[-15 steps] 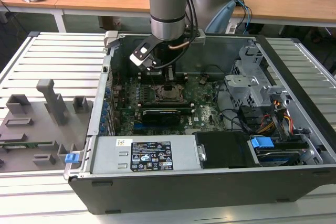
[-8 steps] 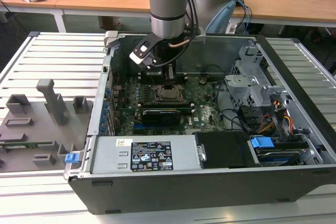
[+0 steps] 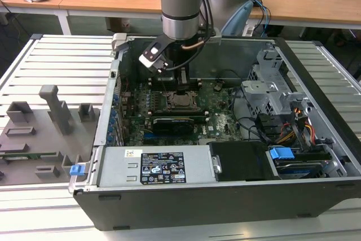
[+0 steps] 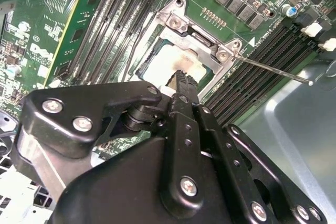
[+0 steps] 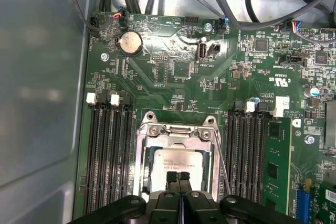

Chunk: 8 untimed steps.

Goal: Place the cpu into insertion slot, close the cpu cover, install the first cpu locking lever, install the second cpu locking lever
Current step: 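Install the first cpu locking lever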

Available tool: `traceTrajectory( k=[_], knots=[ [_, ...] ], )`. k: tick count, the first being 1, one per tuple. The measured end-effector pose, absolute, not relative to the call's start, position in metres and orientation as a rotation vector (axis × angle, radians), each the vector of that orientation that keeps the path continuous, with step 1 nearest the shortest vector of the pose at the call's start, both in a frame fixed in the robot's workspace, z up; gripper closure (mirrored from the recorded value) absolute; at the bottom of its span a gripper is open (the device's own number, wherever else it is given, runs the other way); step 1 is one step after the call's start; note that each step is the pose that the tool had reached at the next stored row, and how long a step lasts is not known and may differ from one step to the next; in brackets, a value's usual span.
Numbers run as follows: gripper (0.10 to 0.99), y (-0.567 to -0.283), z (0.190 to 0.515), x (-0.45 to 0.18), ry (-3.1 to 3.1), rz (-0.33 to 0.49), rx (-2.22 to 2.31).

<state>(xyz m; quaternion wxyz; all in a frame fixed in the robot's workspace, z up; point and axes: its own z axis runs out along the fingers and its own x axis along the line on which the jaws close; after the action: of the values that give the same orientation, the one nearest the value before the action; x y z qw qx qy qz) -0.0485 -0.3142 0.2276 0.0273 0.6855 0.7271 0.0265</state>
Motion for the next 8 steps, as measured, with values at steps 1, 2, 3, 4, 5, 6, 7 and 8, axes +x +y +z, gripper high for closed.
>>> traceTrajectory(
  k=[1, 2, 3, 4, 5, 6, 7, 8],
  knots=[
    [0.980, -0.3142, 0.2283, -0.0485, 2.245, 0.082, 2.117],
    [0.980, -0.3142, 0.2287, -0.0485, 2.245, 0.082, 2.117],
    [0.980, -0.3142, 0.2290, -0.0485, 2.245, 0.082, 2.117],
    [0.980, -0.3142, 0.2294, -0.0485, 2.245, 0.082, 2.117],
    [0.980, -0.3142, 0.2297, -0.0485, 2.245, 0.082, 2.117],
    [0.980, -0.3142, 0.2303, -0.0485, 2.245, 0.082, 2.117],
    [0.980, -0.3142, 0.2306, -0.0485, 2.245, 0.082, 2.117],
    [0.980, -0.3142, 0.2310, -0.0485, 2.245, 0.082, 2.117]
  ],
)
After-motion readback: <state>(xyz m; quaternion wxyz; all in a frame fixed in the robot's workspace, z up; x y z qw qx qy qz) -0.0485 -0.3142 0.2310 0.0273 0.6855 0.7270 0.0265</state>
